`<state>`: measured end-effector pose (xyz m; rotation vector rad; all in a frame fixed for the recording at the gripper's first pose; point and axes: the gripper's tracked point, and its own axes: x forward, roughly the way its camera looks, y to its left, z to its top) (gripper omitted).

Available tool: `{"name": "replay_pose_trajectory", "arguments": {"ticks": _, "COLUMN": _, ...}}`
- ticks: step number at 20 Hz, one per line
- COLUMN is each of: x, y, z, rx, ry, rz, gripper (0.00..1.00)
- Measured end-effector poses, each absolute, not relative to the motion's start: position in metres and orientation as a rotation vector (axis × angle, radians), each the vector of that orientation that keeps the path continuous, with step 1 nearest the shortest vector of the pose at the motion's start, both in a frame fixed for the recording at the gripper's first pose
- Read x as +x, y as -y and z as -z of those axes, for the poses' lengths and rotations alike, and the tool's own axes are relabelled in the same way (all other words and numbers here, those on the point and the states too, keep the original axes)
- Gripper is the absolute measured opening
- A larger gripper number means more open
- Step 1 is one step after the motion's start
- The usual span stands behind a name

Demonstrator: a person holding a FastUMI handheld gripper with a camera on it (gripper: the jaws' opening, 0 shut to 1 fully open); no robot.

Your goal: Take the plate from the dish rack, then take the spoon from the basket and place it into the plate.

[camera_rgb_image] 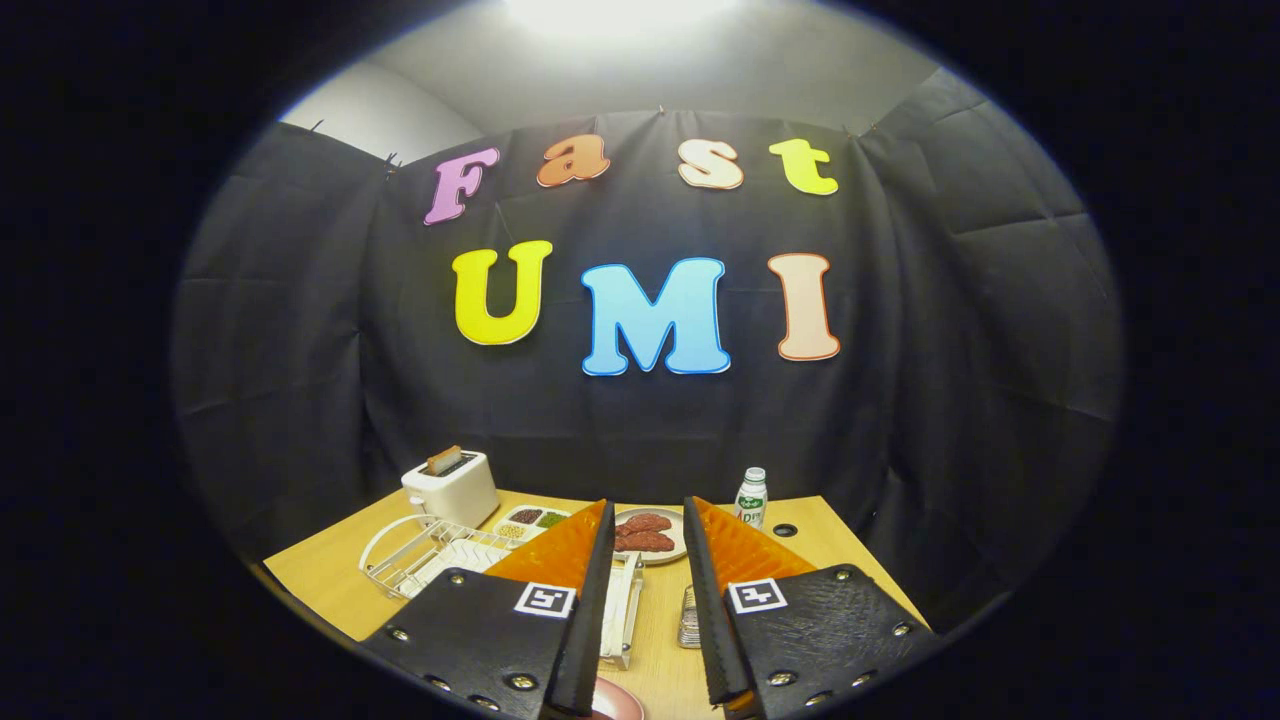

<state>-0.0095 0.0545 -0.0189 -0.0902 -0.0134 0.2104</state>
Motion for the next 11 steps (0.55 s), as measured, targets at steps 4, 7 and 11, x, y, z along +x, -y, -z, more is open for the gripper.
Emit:
{"name": "replay_pose_trajectory", "arguments": {"ticks": 4, "x": -0.008, "y": -0.058, "z": 0.004, "rx": -0.096, "ry": 0.038, "rz": -0.211, "gripper": 0.41}}
{"name": "replay_pose_trajectory", "arguments": {"ticks": 7, "x": -0.006, "y": -0.062, "z": -0.001, "rx": -0.097, "ry": 0.042, "rz": -0.213, "gripper": 0.41}}
{"name": "replay_pose_trajectory", "arguments": {"ticks": 11, "x": -0.007, "y": -0.064, "z": -0.004, "rx": -0.106, "ry": 0.043, "rz": -0.216, "gripper": 0.41}}
